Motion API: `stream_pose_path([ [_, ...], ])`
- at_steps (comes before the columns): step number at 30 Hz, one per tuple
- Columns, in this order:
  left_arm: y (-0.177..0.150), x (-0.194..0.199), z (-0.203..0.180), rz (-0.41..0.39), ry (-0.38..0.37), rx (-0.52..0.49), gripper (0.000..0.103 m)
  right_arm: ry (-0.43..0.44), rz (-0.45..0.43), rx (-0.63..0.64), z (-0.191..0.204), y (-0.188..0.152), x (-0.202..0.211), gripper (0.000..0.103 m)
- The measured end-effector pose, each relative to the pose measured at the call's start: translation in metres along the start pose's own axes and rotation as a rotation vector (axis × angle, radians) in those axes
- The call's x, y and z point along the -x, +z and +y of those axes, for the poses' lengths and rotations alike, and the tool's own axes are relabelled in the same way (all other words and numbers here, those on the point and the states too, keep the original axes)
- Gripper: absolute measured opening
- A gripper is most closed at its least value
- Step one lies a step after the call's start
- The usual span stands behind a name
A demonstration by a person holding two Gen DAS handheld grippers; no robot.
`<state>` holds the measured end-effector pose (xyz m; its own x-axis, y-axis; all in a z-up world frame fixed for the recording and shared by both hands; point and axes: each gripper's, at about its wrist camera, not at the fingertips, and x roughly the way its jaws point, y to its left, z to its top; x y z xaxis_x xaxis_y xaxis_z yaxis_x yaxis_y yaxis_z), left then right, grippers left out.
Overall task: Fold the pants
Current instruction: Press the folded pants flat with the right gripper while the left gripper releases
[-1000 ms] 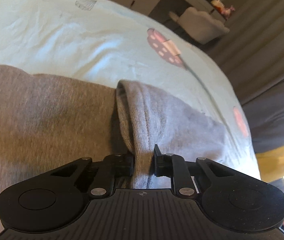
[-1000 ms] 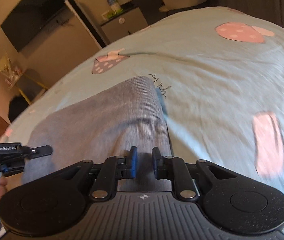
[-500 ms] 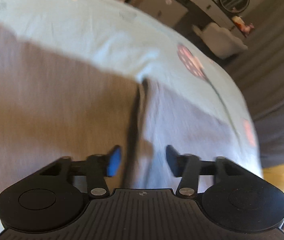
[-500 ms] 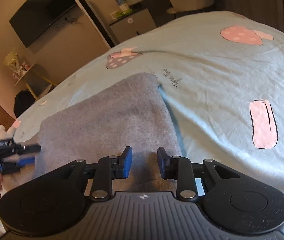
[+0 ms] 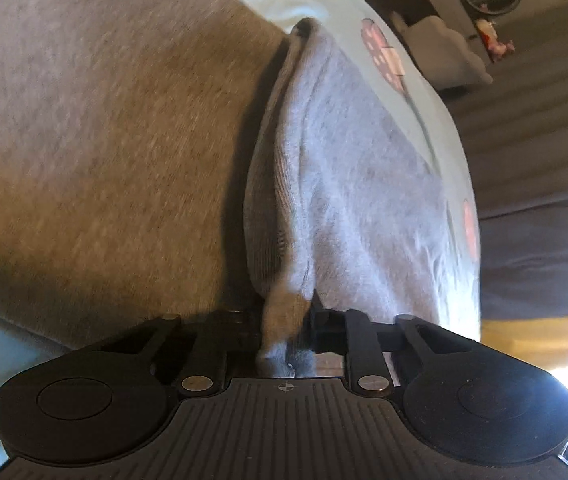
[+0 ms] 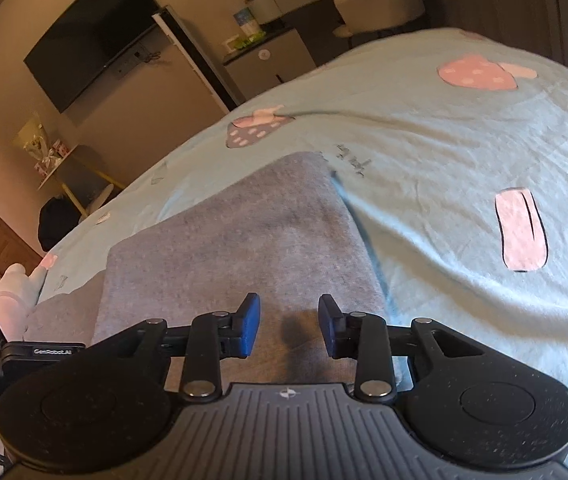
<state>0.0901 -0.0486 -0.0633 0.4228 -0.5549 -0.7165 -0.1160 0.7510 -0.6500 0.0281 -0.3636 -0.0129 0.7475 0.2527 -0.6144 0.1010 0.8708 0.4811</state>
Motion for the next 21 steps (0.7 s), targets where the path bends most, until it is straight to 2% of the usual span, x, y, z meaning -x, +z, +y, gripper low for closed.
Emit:
stream_pose_path([
  [5, 0.003, 0.029, -0.028, -0.052, 0.066, -0.166, 0.015, -0.04, 0.012, 0.094, 0.017, -0.003, 0.0, 0.031],
  [8, 0.005, 0.042, -0.035, -0.106, 0.121, -0.244, 0.013, -0.109, 0.071, 0.155, 0.025, -0.008, -0.011, 0.023],
  [12, -0.001, 0.03, -0.021, -0.064, 0.162, -0.22, 0.014, -0.161, 0.146, 0.175, 0.027, -0.012, -0.026, 0.02],
  [14, -0.007, 0.02, -0.018, -0.059, 0.21, -0.239, 0.026, -0.174, 0.17, 0.184, 0.027, -0.012, -0.032, 0.02],
  [16, -0.014, 0.02, -0.015, -0.09, 0.219, -0.254, 0.028, -0.177, 0.179, 0.186, 0.026, -0.012, -0.035, 0.02],
  [17, -0.013, 0.022, -0.014, -0.097, 0.219, -0.244, 0.033, -0.176, 0.176, 0.184, 0.026, -0.013, -0.035, 0.02],
  [21, -0.011, 0.04, -0.012, -0.136, 0.258, -0.211, 0.041, -0.162, 0.158, 0.173, 0.024, -0.015, -0.031, 0.02],
])
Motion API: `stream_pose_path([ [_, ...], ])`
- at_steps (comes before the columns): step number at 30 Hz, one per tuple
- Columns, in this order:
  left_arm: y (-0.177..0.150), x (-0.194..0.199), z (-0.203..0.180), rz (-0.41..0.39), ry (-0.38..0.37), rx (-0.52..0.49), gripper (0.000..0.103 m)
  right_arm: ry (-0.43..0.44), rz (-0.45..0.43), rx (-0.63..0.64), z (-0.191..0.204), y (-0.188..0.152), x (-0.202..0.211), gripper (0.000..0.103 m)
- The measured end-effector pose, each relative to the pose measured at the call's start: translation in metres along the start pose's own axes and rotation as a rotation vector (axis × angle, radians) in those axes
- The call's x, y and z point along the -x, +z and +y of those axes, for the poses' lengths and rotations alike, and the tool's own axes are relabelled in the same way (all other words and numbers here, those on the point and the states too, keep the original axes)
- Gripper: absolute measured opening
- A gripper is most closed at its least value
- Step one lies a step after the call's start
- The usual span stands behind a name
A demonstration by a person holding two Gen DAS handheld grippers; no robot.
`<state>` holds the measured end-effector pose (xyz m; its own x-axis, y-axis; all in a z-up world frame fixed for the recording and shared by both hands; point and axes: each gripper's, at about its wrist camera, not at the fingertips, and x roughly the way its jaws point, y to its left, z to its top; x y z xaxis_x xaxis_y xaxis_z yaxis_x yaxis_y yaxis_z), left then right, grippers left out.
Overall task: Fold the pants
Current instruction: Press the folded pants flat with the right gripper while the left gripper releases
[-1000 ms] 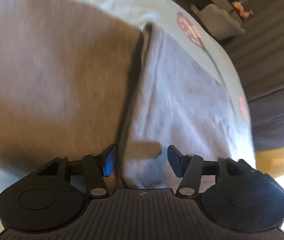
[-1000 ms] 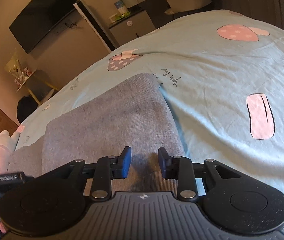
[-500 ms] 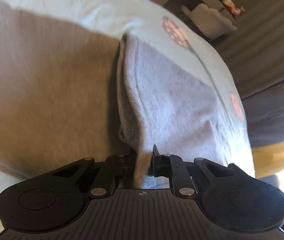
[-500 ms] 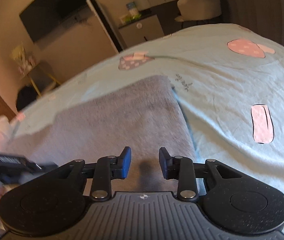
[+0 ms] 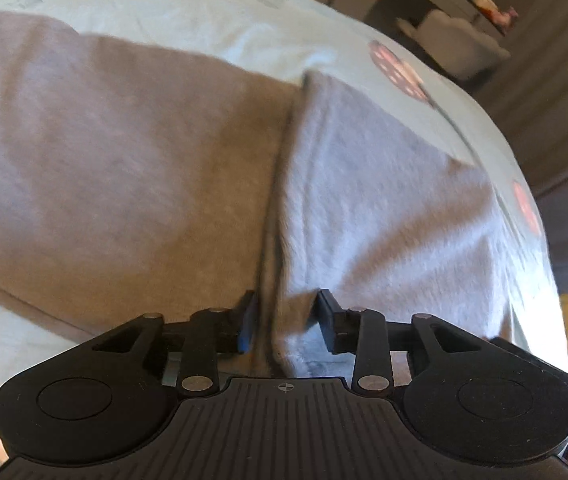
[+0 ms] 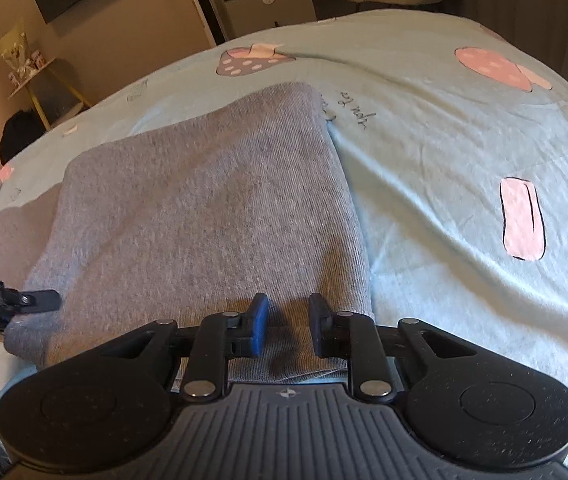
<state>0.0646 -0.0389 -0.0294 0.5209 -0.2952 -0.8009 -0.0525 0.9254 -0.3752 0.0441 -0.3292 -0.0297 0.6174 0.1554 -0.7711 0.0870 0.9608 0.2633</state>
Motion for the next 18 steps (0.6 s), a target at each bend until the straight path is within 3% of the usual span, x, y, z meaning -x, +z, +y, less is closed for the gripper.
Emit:
stream_pose_path([
  [2, 0.002, 0.009, 0.0, -0.031, 0.046, -0.032, 0.05, 0.0, -0.002, -0.002, 0.0, -0.001, -0.001, 0.021],
  [5, 0.003, 0.014, -0.004, -0.059, 0.083, -0.071, 0.053, -0.002, -0.003, -0.001, 0.003, -0.001, -0.001, 0.022],
  [16, 0.017, 0.002, -0.039, -0.112, 0.071, -0.124, 0.053, 0.024, -0.019, -0.042, -0.002, -0.004, -0.001, 0.024],
  [18, 0.021, -0.001, -0.051, -0.147, 0.086, -0.141, 0.061, 0.023, -0.017, -0.045, -0.002, -0.004, -0.003, 0.024],
])
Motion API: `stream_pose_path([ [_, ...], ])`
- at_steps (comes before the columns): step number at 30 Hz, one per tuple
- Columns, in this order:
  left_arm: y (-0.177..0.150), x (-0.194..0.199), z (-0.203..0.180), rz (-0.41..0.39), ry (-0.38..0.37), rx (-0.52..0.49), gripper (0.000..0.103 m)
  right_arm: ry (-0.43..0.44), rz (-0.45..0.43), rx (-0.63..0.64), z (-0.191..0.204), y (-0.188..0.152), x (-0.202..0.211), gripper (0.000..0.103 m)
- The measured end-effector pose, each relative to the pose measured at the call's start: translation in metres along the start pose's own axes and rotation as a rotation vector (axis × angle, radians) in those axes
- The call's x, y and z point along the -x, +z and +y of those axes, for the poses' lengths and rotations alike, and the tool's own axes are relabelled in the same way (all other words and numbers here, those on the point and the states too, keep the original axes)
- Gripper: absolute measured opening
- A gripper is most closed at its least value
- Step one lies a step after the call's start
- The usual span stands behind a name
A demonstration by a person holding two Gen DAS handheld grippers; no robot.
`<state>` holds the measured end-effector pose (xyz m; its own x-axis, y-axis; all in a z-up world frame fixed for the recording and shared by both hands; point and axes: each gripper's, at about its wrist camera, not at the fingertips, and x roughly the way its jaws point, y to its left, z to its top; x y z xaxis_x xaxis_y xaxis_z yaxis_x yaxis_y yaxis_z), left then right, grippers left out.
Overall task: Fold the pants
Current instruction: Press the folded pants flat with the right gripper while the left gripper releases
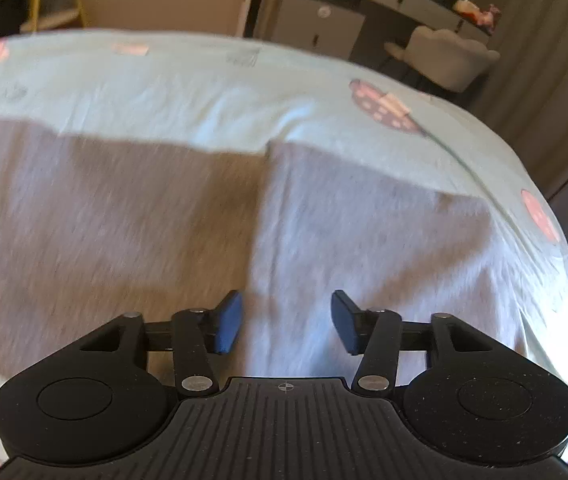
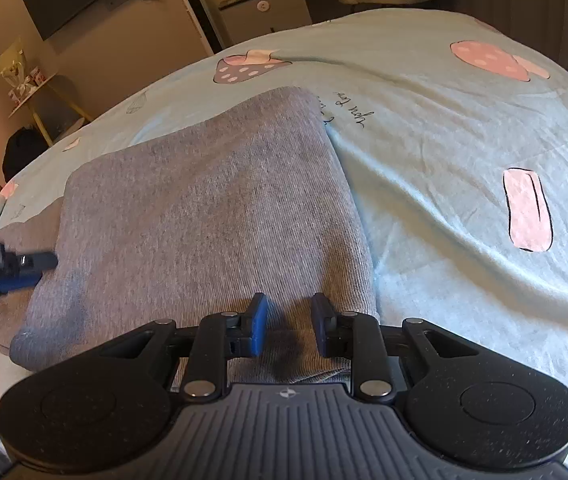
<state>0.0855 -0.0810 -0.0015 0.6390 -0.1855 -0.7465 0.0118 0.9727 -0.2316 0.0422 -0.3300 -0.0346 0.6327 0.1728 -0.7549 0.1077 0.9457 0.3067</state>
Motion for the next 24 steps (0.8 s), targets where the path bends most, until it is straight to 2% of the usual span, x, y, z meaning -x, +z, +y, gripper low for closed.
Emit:
stream_pose_path([
  [2, 0.002, -0.008, -0.011, -0.018, 0.006, -0.025, 0.072, 0.002, 0.0, -0.001, -0.001, 0.0, -0.001, 0.025],
  [3, 0.002, -0.015, -0.014, -0.022, 0.017, -0.033, 0.074, 0.005, 0.0, -0.004, -0.001, 0.0, -0.001, 0.025],
  [6, -0.004, -0.052, -0.005, 0.069, 0.15, -0.012, 0.077, 0.018, 0.0, -0.019, -0.005, 0.001, -0.002, 0.025],
  [7, -0.006, -0.054, 0.008, 0.069, 0.116, 0.041, 0.078, 0.024, 0.001, -0.027, -0.006, 0.001, -0.002, 0.025],
  [8, -0.007, -0.05, 0.02, 0.051, 0.073, 0.091, 0.074, 0.03, 0.0, -0.037, -0.008, 0.001, -0.002, 0.025],
  [11, -0.004, -0.024, 0.064, 0.012, -0.007, 0.285, 0.072, 0.051, -0.004, -0.063, -0.012, 0.001, -0.002, 0.029],
  [12, -0.003, -0.011, 0.083, -0.014, -0.045, 0.358, 0.073, 0.066, -0.004, -0.075, -0.014, 0.002, -0.003, 0.031],
  [14, -0.005, 0.019, 0.127, -0.094, -0.09, 0.5, 0.082, 0.091, -0.006, -0.099, -0.017, 0.002, -0.003, 0.034],
  [18, -0.024, 0.076, 0.223, -0.24, -0.041, 0.699, 0.087, 0.147, -0.007, -0.114, -0.02, 0.003, -0.003, 0.049],
  [20, -0.039, 0.088, 0.262, -0.251, 0.027, 0.804, 0.088, 0.161, -0.005, -0.108, -0.019, 0.003, -0.004, 0.055],
  [21, -0.048, 0.09, 0.279, -0.252, 0.031, 0.862, 0.088, 0.163, -0.004, -0.101, -0.017, 0.003, -0.004, 0.059],
  [24, -0.069, 0.082, 0.31, -0.227, -0.021, 0.983, 0.087, 0.166, -0.002, -0.076, -0.012, 0.005, -0.006, 0.065],
])
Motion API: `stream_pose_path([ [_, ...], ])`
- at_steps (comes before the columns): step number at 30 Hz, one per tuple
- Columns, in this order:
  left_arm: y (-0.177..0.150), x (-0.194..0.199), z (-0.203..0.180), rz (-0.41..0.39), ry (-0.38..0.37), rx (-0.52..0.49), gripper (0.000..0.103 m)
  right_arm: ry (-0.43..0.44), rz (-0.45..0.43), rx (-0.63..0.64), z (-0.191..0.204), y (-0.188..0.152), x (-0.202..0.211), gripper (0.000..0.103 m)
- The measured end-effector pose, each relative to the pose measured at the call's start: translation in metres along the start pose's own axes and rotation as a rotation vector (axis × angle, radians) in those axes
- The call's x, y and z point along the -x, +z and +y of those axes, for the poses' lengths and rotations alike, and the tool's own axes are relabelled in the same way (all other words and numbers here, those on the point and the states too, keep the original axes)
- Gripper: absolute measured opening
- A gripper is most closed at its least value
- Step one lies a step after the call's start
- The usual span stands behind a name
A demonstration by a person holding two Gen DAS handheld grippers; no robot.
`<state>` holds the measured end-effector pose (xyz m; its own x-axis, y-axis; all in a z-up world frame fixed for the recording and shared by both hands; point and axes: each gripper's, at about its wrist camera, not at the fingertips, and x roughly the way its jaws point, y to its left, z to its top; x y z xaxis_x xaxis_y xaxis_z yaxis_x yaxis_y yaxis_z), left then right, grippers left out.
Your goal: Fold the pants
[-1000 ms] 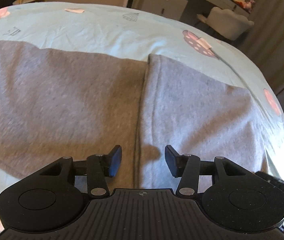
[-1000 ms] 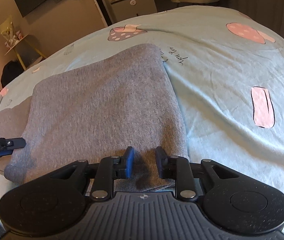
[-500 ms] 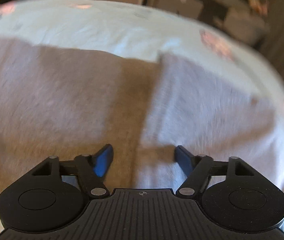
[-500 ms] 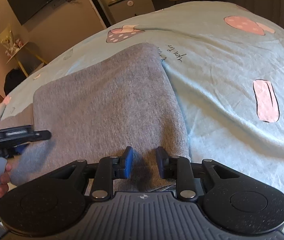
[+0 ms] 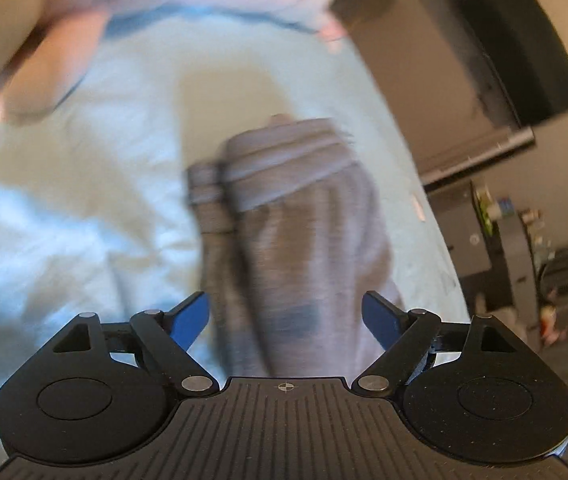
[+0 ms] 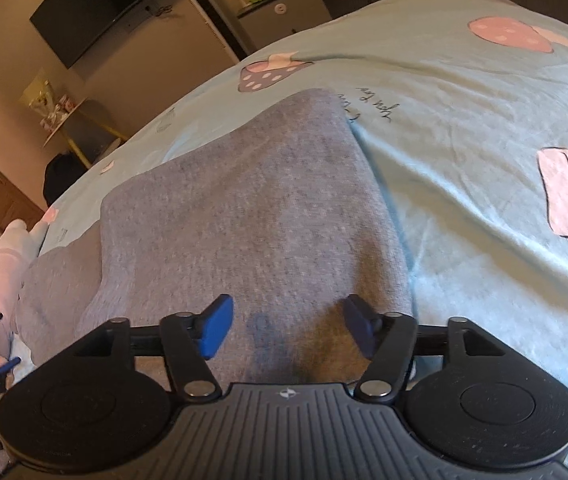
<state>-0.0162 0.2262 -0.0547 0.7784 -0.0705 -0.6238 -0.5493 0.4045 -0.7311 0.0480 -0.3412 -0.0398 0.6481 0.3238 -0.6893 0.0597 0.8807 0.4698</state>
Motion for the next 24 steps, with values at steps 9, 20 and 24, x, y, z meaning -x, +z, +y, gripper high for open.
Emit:
stream_pose_path([
  [9, 0.006, -0.047, 0.023, 0.039, -0.041, 0.077, 0.085, 0.002, -0.009, -0.014, -0.001, 0.0, -0.001, 0.066],
  [20, 0.019, -0.059, 0.034, 0.026, -0.156, 0.066, 0.039, 0.016, -0.022, -0.045, -0.005, 0.0, -0.001, 0.066],
  [24, 0.021, -0.068, 0.04, 0.027, -0.166, 0.183, 0.05, 0.005, -0.022, -0.037, -0.003, 0.0, -0.001, 0.066],
])
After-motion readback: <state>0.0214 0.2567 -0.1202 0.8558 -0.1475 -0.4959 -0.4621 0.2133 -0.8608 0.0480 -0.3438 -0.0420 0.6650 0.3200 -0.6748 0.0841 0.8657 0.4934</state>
